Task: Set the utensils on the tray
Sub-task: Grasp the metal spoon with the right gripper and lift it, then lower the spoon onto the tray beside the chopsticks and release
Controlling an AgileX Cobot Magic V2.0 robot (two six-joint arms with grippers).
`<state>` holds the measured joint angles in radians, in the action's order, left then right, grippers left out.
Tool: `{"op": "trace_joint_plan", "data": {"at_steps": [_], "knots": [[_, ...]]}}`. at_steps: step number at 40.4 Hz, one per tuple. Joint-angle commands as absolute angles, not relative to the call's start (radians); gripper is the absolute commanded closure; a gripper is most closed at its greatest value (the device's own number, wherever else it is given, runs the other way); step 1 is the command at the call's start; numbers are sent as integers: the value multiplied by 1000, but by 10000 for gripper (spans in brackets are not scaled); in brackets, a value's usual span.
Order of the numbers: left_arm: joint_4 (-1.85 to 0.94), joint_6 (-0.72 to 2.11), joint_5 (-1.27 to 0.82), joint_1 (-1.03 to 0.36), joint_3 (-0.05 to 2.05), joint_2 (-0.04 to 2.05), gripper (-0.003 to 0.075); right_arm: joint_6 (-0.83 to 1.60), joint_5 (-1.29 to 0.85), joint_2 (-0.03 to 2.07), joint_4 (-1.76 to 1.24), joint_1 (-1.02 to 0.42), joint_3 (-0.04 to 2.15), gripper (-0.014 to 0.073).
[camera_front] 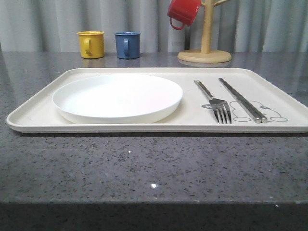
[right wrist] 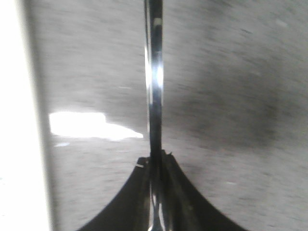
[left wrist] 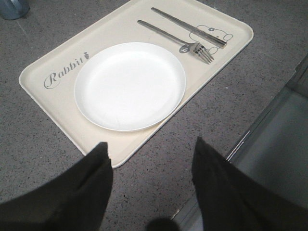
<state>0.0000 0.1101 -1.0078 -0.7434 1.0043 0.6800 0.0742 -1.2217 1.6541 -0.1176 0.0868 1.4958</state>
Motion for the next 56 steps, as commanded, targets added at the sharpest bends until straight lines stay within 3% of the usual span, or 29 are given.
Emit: {"op": "trace_joint_plan", "data": {"at_steps": [1,15,49,52,56], "knots": [[0,100,-943,-749,1028,681,352,86,-1296,1593,-166,14,1530,587],[0,100,-943,-749,1028,681,351,-142,-1237,1653,-179,-177,1522,587],[0,100,-943,-749,1028,681,351,-231,-1237,1768,-156,-191,1522,582],[0,100,-943,-749,1028,681,352,-231,-1237,1768,-152,-191,1522,537],[0,100,-943,-749,1028,681,351,-231,-1237,1768,-145,-191,1522,409]]}}
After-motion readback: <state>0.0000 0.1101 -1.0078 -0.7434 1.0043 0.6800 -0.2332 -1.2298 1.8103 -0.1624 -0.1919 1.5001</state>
